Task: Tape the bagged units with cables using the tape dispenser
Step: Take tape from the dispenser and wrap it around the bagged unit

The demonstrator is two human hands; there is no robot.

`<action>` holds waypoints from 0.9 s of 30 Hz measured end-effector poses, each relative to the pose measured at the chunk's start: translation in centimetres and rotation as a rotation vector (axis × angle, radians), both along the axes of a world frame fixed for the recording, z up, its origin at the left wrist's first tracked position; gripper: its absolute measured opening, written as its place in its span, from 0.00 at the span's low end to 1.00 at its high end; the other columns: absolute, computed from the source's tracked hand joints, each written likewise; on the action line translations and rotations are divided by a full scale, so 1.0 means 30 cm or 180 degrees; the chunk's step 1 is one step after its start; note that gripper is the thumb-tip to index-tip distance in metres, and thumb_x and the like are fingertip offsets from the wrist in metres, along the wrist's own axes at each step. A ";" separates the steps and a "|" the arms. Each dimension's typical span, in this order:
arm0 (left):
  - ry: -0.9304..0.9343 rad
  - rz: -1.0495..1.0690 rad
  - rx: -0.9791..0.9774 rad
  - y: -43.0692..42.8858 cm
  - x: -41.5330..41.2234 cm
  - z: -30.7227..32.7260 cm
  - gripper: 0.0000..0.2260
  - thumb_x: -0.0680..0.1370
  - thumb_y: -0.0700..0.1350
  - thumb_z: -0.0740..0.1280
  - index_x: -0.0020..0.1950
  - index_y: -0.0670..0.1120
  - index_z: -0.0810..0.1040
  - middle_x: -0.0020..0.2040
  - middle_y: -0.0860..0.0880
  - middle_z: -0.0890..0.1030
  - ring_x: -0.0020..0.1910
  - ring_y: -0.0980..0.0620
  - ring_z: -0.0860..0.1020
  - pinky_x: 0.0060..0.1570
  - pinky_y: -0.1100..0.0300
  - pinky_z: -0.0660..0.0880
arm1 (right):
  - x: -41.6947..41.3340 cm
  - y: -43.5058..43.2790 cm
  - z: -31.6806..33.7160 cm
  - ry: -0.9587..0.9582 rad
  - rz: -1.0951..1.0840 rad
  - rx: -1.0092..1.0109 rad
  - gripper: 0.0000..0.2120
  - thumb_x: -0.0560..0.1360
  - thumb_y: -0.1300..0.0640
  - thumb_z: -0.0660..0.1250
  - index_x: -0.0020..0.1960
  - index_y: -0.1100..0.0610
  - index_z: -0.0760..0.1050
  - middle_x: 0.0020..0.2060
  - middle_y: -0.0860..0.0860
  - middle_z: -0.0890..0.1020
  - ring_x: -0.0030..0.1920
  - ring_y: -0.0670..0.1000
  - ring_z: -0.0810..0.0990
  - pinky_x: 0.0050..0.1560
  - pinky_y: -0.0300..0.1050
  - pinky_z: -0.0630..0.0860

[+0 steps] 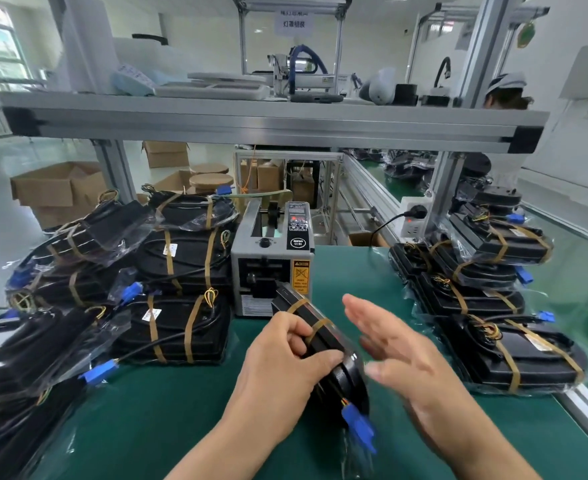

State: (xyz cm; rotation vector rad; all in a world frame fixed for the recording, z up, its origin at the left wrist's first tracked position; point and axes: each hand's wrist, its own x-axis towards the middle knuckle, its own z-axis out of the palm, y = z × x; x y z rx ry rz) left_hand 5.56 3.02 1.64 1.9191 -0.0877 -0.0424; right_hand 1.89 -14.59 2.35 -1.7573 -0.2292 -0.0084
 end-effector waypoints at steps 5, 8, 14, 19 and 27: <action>0.0089 0.0012 -0.0032 0.014 0.020 0.000 0.09 0.75 0.45 0.72 0.42 0.60 0.79 0.36 0.62 0.81 0.33 0.63 0.78 0.39 0.64 0.76 | 0.202 0.075 0.104 0.0311 -0.0187 -0.1596 0.31 0.74 0.43 0.71 0.74 0.48 0.68 0.69 0.42 0.75 0.68 0.42 0.73 0.70 0.42 0.69; 0.0352 0.0316 -0.0617 0.061 0.086 0.009 0.10 0.76 0.38 0.68 0.40 0.52 0.83 0.32 0.54 0.83 0.30 0.61 0.78 0.33 0.66 0.74 | 0.256 0.098 0.093 0.0558 0.0132 -0.1766 0.21 0.73 0.41 0.72 0.64 0.45 0.76 0.54 0.42 0.84 0.55 0.44 0.81 0.61 0.43 0.76; 0.1055 0.1289 -0.1942 0.110 0.326 0.010 0.04 0.77 0.43 0.71 0.42 0.46 0.81 0.31 0.53 0.80 0.26 0.59 0.73 0.26 0.65 0.68 | 0.271 0.098 0.054 0.0665 0.0233 -0.1562 0.23 0.77 0.44 0.70 0.70 0.41 0.70 0.53 0.42 0.84 0.54 0.44 0.82 0.64 0.49 0.77; 0.1619 0.1197 -0.2288 0.087 0.426 -0.011 0.10 0.79 0.46 0.69 0.38 0.46 0.78 0.24 0.55 0.77 0.20 0.62 0.72 0.19 0.69 0.64 | 0.276 0.084 0.052 0.0685 0.0206 -0.1561 0.18 0.76 0.41 0.69 0.65 0.37 0.71 0.49 0.38 0.84 0.47 0.39 0.83 0.54 0.39 0.79; 0.1716 0.1587 -0.2689 0.012 0.468 0.017 0.04 0.78 0.42 0.70 0.43 0.44 0.78 0.31 0.51 0.77 0.24 0.58 0.72 0.18 0.69 0.64 | 0.285 0.083 0.035 0.0646 0.0202 -0.1499 0.15 0.76 0.41 0.69 0.61 0.37 0.73 0.47 0.40 0.85 0.46 0.41 0.84 0.52 0.41 0.80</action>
